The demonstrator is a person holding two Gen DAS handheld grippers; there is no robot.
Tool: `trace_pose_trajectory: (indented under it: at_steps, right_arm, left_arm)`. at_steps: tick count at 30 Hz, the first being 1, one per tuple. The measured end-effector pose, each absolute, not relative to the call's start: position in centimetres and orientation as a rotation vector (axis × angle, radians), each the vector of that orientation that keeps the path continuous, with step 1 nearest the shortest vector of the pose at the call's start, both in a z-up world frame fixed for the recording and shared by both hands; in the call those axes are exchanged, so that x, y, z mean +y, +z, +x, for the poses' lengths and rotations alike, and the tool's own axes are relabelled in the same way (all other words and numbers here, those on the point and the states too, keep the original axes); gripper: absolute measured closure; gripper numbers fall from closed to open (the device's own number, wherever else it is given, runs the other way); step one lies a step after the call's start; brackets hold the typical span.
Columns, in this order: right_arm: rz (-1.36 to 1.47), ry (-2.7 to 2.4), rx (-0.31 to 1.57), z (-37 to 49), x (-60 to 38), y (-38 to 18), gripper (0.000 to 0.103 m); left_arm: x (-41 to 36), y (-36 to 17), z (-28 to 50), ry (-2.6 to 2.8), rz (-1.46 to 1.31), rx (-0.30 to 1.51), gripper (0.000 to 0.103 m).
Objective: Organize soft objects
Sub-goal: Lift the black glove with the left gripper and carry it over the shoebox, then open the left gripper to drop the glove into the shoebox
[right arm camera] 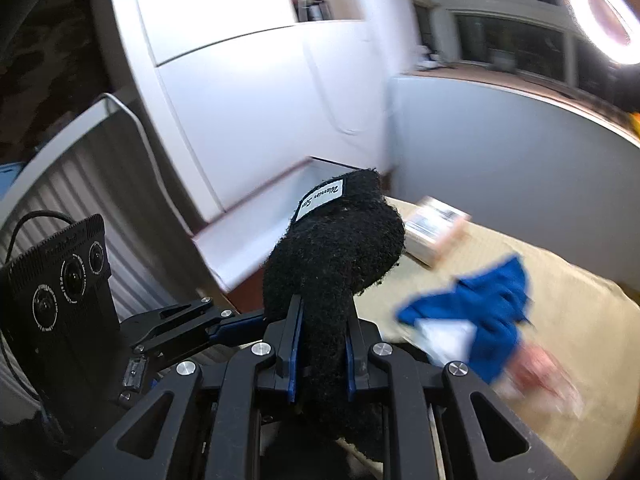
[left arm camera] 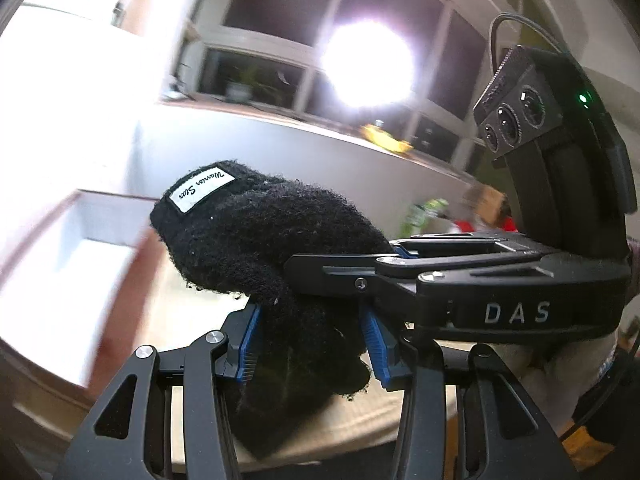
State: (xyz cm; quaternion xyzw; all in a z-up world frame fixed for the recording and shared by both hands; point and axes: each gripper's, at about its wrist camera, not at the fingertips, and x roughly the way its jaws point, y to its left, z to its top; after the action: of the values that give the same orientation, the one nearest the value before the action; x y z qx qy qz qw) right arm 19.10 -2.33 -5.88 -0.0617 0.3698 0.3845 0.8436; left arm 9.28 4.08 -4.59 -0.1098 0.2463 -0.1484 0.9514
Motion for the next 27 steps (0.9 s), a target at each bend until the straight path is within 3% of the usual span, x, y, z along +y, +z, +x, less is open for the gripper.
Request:
trace_pose_trajectory:
  at_steps: [12, 24, 26, 27]
  right_arm:
    - [-0.114, 0.986, 0.823, 24.5, 12.5, -6.5, 0.088]
    - [-0.087, 0.989, 0.951, 29.9, 18.8, -11.6, 0.084]
    - [-0.098, 0.971, 0.965, 30.5, 19.2, -12.1, 0.071]
    - [-0.103, 0.958, 0.966, 30.7, 19.2, -12.3, 0.059]
  left_arm:
    - [15.5, -5.0, 11.1, -0.035, -0.212, 0.515, 0.060]
    - [18.8, -9.0, 15.6, 0.068, -0.173, 0.635, 0.058]
    - [18.9, -9.5, 16.4, 0.094, -0.166, 0.655, 0.058]
    - [19.0, -9.6, 17.0, 0.108, -0.164, 0.663, 0.058]
